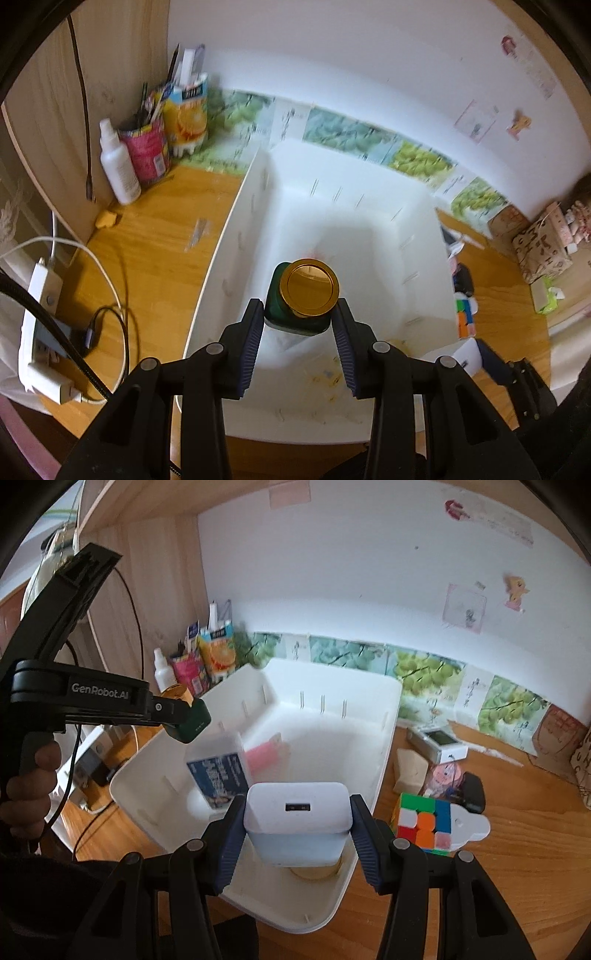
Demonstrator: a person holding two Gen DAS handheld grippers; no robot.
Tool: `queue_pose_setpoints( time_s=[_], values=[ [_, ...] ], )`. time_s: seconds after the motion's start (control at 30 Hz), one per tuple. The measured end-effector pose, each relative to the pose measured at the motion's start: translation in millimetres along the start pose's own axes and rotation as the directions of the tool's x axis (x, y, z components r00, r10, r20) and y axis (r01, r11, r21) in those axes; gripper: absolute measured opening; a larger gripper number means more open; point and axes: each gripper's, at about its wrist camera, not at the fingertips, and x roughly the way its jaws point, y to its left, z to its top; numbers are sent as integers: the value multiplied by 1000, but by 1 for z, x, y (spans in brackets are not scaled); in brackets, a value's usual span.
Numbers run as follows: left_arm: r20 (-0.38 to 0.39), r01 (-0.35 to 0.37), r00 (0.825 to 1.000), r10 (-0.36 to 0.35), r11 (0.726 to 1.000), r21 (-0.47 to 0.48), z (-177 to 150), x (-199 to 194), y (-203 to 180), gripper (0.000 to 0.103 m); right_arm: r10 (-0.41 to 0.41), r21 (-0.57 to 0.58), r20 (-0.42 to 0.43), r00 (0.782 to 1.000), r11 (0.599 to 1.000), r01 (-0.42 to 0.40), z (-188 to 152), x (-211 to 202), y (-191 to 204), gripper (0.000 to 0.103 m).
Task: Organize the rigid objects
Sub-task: 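Carry the lipstick and white charger with both tools over the tray, then open both tools to drop the lipstick and charger into the tray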
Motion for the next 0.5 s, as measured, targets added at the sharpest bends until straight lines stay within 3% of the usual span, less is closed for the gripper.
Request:
queue_pose_setpoints(
  time_s=[0.27,0.37,0.43,0.5],
  values=[
    [3,-2,1000,2,1000,-19,-4,-3,0,45,3,-22,33,999,1000,-2,0,-7,5,55],
    [8,5,1000,-5,1000,-25,-6,-5,0,56,0,-21,38,999,1000,1,-1,-9,4,57],
    [21,14,1000,-14,999,-29,-8,-8,-1,70,-2,-20,42,999,1000,3,-2,-11,5,60],
    [38,21,999,-20,999,-30,-9,-11,-3,74,-3,-18,45,999,1000,4,-4,-13,4,63]
  ],
)
